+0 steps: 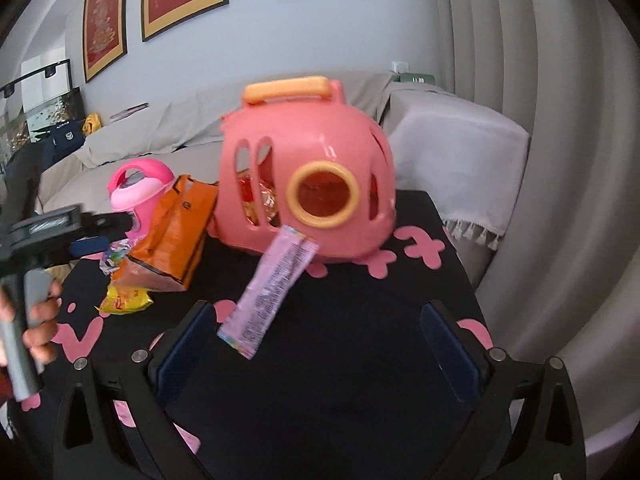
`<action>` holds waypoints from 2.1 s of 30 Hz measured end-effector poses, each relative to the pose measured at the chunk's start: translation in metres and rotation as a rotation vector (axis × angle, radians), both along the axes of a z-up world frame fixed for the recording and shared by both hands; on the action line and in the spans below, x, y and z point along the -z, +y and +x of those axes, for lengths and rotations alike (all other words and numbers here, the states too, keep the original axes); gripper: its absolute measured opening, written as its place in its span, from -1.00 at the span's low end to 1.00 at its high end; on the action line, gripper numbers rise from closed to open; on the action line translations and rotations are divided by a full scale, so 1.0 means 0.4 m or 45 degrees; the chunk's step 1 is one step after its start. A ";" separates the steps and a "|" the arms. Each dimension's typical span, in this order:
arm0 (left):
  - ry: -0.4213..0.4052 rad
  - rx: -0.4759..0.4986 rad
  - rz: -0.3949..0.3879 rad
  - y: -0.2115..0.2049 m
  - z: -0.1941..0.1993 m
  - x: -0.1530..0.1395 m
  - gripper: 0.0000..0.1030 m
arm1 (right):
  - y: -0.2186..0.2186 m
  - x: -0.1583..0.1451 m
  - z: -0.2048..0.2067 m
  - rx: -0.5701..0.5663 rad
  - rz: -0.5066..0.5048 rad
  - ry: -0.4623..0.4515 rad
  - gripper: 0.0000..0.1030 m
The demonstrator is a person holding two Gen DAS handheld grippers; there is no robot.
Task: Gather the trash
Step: 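Grasp the orange plastic bag with the left tool while the right grasps a red packet, then drop the orange bag into the yellow bin with the left tool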
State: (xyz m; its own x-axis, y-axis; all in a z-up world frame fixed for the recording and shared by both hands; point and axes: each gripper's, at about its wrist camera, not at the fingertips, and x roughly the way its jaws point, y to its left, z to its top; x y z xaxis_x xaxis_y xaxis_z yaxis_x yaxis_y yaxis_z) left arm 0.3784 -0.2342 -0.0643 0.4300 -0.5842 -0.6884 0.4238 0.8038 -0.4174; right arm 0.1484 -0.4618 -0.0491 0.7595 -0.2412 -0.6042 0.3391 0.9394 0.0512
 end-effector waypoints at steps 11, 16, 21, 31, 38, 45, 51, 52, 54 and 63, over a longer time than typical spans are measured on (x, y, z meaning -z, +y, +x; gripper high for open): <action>0.081 0.095 0.016 0.009 -0.047 0.028 -0.12 | -0.013 0.025 0.029 -0.028 0.052 0.024 0.96; 0.058 0.091 0.091 0.085 -0.093 0.016 -0.18 | 0.017 0.027 0.077 -0.081 0.051 0.035 0.96; 0.050 0.058 0.150 0.215 -0.141 0.012 -0.18 | 0.044 0.020 0.122 -0.105 0.086 0.028 0.96; -0.019 -0.008 0.174 0.324 -0.194 0.025 -0.18 | 0.263 -0.018 0.294 -0.342 -0.227 0.081 -0.43; 0.013 -0.005 0.089 0.349 -0.152 0.037 -0.18 | 0.316 0.013 0.493 -0.278 -0.398 0.213 -0.43; 0.057 0.032 0.023 0.376 -0.128 0.045 -0.18 | 0.315 0.047 0.652 -0.109 -0.579 0.356 -0.43; 0.073 0.042 -0.010 0.385 -0.123 0.053 -0.18 | 0.304 0.066 0.688 -0.058 -0.620 0.427 -0.81; 0.073 0.041 -0.014 0.386 -0.123 0.052 -0.18 | 0.301 0.061 0.683 -0.058 -0.617 0.417 -0.81; 0.072 0.031 -0.018 0.389 -0.126 0.049 -0.18 | 0.294 0.040 0.667 -0.054 -0.602 0.389 -0.87; 0.032 -0.005 -0.018 0.402 -0.153 0.020 -0.18 | 0.302 -0.156 0.518 -0.132 -0.420 0.141 -0.93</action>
